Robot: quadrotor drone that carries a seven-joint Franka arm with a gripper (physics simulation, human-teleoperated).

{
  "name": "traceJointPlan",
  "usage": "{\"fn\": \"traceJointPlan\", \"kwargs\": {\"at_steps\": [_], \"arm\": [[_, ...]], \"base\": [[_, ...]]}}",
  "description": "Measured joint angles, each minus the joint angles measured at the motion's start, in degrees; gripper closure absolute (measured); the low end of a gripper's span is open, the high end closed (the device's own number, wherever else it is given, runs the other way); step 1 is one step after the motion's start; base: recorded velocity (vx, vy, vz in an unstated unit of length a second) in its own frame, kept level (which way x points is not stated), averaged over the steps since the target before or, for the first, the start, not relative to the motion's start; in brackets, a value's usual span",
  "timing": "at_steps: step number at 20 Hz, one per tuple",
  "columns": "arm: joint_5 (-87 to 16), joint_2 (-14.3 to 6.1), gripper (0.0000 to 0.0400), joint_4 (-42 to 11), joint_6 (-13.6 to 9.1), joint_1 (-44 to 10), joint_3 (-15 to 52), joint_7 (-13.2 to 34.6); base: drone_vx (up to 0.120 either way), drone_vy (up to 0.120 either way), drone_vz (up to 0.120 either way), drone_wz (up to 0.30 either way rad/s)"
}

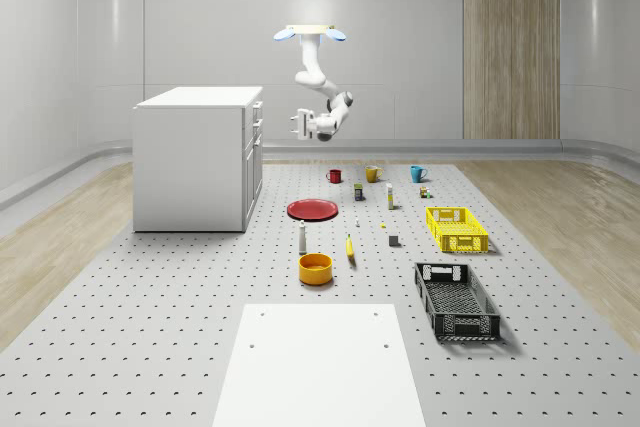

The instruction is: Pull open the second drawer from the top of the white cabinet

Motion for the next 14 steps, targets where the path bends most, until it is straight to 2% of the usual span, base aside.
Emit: {"fn": "traceJointPlan", "kwargs": {"at_steps": [14], "arm": [[10.64, 5.09, 0.0100, -1.03, 8.11, 4.44, 7.64, -4.71]], "base": [[0.000, 0.000, 0.000, 0.000]]}}
